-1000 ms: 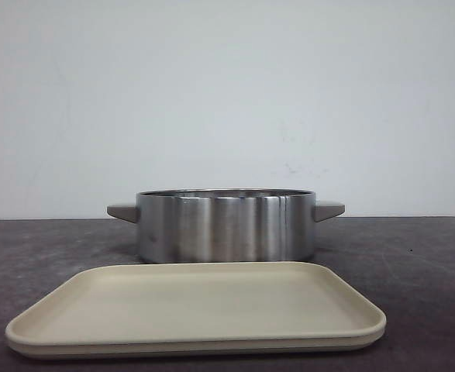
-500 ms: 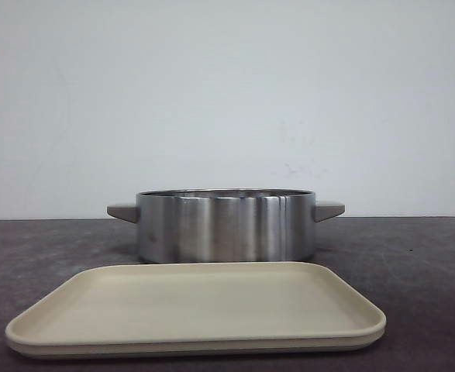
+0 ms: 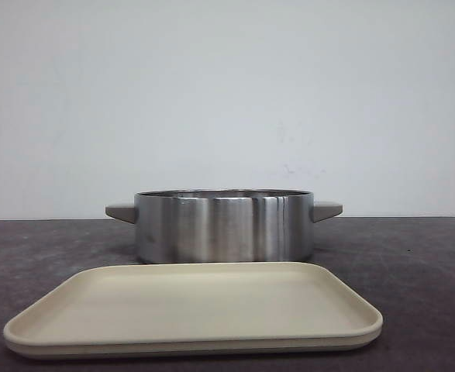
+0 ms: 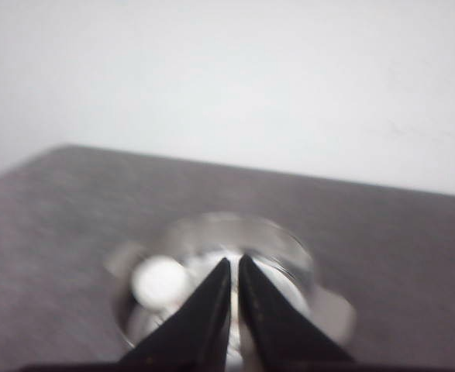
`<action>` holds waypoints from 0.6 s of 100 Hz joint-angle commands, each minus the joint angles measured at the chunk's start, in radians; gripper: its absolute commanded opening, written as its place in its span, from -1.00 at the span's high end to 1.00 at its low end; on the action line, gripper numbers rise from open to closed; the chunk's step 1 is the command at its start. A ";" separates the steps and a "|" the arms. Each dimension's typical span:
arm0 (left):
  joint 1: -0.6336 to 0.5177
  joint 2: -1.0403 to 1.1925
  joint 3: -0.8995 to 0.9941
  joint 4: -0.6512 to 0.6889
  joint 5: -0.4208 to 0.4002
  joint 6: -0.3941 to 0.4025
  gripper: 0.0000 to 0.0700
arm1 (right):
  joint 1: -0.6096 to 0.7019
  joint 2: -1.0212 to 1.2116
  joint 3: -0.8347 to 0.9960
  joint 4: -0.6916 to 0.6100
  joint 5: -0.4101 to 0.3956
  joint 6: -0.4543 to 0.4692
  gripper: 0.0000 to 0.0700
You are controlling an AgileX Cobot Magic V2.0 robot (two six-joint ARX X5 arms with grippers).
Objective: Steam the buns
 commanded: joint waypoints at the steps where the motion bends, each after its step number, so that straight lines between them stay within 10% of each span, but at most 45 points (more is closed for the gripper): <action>1: -0.007 -0.001 0.016 0.010 -0.002 -0.001 1.00 | -0.057 -0.090 -0.117 0.066 -0.017 -0.030 0.98; 45: -0.007 -0.001 0.016 0.010 -0.002 0.000 1.00 | -0.596 -0.598 -0.586 0.135 -0.207 -0.029 0.98; 60: -0.007 -0.001 0.016 0.011 -0.002 -0.001 1.00 | -0.650 -0.644 -0.596 -0.035 -0.206 -0.027 0.98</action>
